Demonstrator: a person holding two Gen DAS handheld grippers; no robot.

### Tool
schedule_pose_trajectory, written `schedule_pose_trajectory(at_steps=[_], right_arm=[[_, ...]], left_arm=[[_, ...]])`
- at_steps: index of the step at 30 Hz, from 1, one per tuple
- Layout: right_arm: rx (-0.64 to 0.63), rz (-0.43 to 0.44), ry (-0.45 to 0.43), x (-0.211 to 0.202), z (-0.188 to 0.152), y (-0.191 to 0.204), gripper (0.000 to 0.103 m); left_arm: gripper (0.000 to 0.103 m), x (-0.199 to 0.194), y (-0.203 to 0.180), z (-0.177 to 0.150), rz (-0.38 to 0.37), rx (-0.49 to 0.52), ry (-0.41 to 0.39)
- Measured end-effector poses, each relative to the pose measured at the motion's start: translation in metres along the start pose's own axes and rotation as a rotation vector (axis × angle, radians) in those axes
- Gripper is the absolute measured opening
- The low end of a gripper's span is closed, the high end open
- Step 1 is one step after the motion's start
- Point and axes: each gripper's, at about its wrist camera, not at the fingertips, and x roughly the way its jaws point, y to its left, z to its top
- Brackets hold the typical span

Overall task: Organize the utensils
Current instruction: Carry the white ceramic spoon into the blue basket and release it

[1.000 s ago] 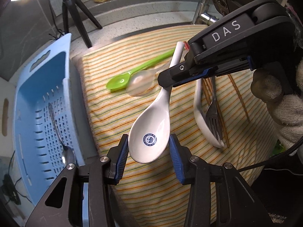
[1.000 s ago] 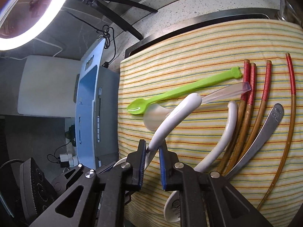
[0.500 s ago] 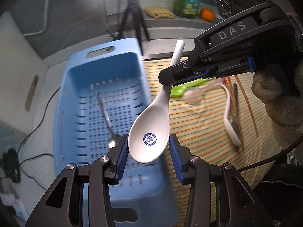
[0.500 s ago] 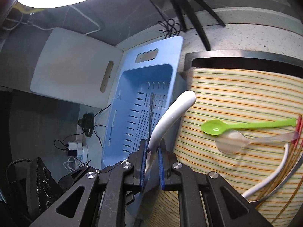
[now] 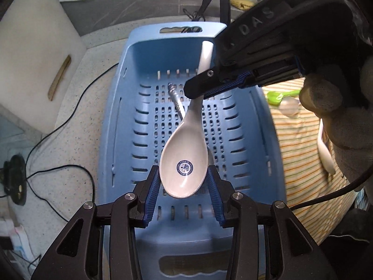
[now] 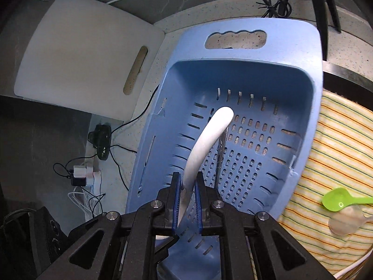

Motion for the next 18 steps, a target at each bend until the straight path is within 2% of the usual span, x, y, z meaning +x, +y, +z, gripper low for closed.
schedule_pose_trajectory(at_steps=[18], right_arm=[[-0.001,-0.059,0.048,0.042,0.022,-0.002,0.011]], left_arm=[[0.037,0.025,0.009,0.002,0.008,0.004,0.062]])
